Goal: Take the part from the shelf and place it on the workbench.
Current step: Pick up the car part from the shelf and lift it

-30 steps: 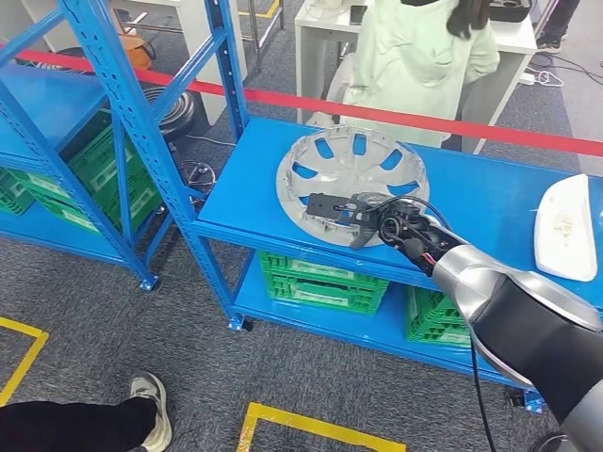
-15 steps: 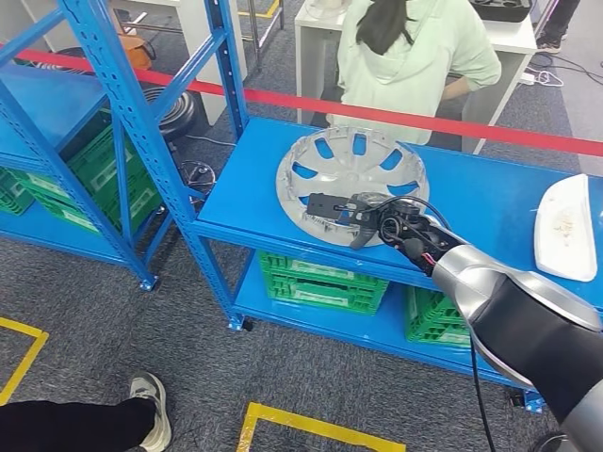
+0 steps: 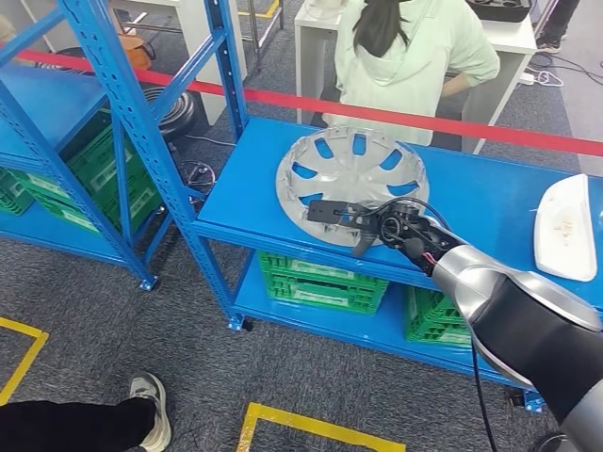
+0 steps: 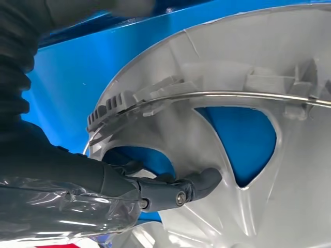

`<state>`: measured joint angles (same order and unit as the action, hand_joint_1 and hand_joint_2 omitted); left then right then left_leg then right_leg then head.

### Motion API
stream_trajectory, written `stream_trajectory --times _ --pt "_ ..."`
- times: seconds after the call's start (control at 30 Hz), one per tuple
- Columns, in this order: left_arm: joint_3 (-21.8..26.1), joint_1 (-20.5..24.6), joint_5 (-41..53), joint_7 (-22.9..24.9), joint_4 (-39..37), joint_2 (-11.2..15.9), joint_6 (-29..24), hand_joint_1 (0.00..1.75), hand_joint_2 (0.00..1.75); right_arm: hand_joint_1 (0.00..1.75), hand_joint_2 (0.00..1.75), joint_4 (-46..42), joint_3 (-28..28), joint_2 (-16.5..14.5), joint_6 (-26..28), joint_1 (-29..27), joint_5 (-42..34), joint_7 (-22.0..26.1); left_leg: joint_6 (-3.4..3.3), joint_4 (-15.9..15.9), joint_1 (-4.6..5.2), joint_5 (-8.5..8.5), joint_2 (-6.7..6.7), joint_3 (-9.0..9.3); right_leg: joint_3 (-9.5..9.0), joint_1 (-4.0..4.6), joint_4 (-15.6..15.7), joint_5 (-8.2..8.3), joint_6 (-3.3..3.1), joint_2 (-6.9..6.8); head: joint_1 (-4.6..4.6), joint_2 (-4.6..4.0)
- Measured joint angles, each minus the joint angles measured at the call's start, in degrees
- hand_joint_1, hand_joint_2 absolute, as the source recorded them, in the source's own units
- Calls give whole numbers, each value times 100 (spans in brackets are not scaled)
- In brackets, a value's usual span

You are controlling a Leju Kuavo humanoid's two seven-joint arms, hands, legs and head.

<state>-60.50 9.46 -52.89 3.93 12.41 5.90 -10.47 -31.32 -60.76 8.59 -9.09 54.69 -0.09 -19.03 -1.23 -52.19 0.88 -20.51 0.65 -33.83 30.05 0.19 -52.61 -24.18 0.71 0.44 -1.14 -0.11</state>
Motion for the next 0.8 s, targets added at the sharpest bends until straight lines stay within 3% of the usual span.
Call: stream_trajectory --times 0.03,0.6,0.73,0.8 --pt "0 1 -1 0 0 0 1 0 0 154 175 1 -1 0 -7 0 -3 -1 0 0 0 0 0 0 0 0 0 0 0 0 0 0" --pt "0 19 -86 -17 1 2 92 0 0 165 175 6 -1 0 -21 74 -73 54 0 0 -2 0 2 5 -6 1 0 0 0 -2 2 0" --pt "0 23 -99 -19 0 3 127 0 175 166 175 3 -1 0 -22 74 -103 69 0 0 -1 0 2 4 -6 1 0 0 0 -2 2 0" --pt "0 23 -127 -28 0 7 176 0 175 167 175 -1 -1 0 -21 72 -110 86 0 0 -1 0 2 4 -6 1 0 0 0 -2 2 0"
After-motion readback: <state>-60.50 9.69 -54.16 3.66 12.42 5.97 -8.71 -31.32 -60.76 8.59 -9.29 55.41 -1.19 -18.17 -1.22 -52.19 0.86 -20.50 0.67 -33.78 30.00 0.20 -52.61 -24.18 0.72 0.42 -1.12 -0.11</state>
